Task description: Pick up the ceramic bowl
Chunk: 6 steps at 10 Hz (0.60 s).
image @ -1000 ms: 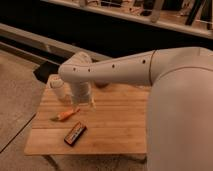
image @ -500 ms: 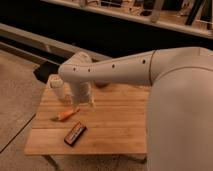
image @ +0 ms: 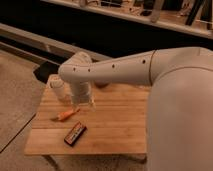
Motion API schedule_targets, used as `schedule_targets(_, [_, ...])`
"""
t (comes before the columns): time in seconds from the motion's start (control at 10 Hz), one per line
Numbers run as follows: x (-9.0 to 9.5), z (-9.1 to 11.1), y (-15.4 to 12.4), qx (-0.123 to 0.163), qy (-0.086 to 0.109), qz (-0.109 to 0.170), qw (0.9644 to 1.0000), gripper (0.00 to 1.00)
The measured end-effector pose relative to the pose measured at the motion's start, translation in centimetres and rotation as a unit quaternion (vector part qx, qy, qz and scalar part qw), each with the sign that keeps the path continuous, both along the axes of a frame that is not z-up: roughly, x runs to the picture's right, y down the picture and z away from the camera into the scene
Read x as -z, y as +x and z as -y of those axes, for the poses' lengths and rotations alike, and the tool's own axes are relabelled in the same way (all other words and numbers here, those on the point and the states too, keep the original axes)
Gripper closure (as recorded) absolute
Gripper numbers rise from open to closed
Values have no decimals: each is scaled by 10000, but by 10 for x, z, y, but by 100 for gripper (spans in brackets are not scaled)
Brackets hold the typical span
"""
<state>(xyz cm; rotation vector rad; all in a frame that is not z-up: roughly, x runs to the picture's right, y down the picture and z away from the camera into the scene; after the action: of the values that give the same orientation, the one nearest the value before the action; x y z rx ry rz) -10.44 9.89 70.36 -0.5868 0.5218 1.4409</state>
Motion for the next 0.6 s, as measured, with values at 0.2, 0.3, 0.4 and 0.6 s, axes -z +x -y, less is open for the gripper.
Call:
schedule_targets(0.2, [0,0,0,0,0,0,10000,35])
schedule_targets(0.3, [0,0,0,3,2,1,10000,35])
schedule_targets(0.4, [-2,2,1,2,19,-9,10000,35])
schedule_targets(0.6, [-20,9,13,-41,83,-122,9999,35])
